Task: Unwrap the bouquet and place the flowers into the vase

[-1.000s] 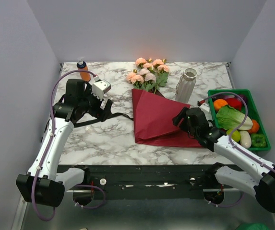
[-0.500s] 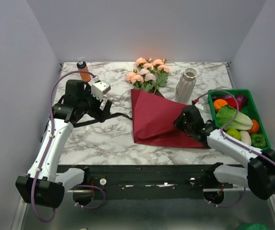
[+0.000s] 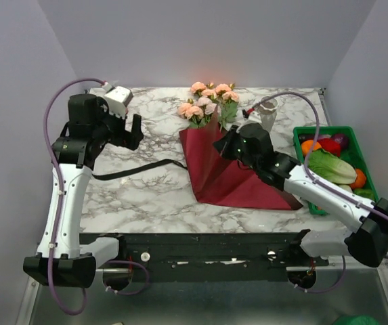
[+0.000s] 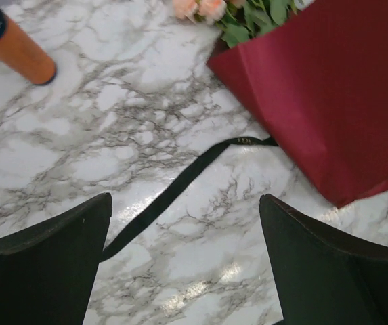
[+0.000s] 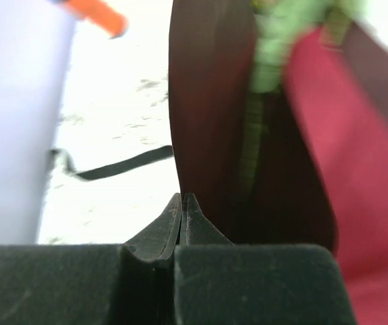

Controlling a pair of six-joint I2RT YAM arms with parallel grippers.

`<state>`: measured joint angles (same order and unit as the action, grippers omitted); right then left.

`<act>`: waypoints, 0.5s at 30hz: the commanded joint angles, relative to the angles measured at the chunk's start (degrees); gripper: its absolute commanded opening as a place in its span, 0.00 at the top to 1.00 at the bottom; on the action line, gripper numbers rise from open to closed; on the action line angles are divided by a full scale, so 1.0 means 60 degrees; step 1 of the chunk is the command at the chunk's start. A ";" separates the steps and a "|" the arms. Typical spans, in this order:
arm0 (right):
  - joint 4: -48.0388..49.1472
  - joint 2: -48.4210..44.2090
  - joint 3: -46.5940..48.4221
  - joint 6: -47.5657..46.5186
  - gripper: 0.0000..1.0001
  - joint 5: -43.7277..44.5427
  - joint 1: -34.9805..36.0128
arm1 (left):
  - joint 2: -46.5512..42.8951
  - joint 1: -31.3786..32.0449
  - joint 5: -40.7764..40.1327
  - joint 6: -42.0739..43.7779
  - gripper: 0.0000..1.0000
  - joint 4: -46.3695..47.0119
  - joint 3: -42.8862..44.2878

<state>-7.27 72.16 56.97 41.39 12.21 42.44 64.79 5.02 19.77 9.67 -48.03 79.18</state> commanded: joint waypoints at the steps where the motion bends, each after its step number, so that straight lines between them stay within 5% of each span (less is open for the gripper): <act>1: -0.0210 0.1476 0.1561 -0.0657 0.97 -0.0129 0.0910 | -0.0237 -0.1215 -0.0613 -0.1362 0.01 0.0446 0.0894; 11: -0.0737 0.5823 0.6336 -0.1140 0.93 -0.1139 0.2477 | -0.0838 -0.2096 -0.1112 -0.1305 0.01 0.0258 0.1437; 12: -0.0824 0.6120 0.6702 -0.1184 0.89 -0.1329 0.2652 | -0.0824 -0.2110 -0.1083 -0.1246 0.01 0.0155 0.1467; 13: -0.1100 0.6500 0.7069 -0.1301 0.69 -0.1781 0.2712 | -0.0824 -0.2125 -0.1069 -0.1115 0.01 0.0081 0.1481; 15: -0.1439 0.7423 0.8197 -0.1404 0.57 -0.2295 0.2873 | -0.0867 -0.2110 -0.1097 -0.0983 0.01 -0.0022 0.1380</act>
<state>-11.20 109.67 97.38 35.42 6.31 57.67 60.20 -7.29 14.72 2.42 -46.04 86.80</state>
